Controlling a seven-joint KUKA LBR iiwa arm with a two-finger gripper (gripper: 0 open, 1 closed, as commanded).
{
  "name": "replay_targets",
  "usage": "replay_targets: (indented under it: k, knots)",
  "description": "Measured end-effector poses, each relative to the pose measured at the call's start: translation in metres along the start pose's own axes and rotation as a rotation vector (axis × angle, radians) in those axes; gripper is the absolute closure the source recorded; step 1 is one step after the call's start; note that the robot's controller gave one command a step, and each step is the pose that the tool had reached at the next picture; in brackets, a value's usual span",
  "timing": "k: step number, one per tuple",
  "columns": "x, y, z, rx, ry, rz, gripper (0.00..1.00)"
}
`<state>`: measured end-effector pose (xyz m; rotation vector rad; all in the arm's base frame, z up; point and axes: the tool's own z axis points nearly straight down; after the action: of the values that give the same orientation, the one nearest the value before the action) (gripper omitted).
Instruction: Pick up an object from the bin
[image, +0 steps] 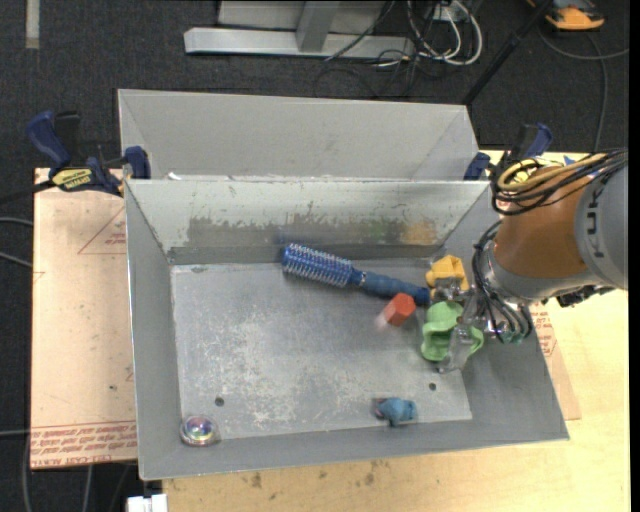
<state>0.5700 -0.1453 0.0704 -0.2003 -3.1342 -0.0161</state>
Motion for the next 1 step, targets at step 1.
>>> replay_targets:
  k: [1]
  knots:
    - [-0.0004,0.001,-0.0005,0.002,-0.005,-0.002,1.0]
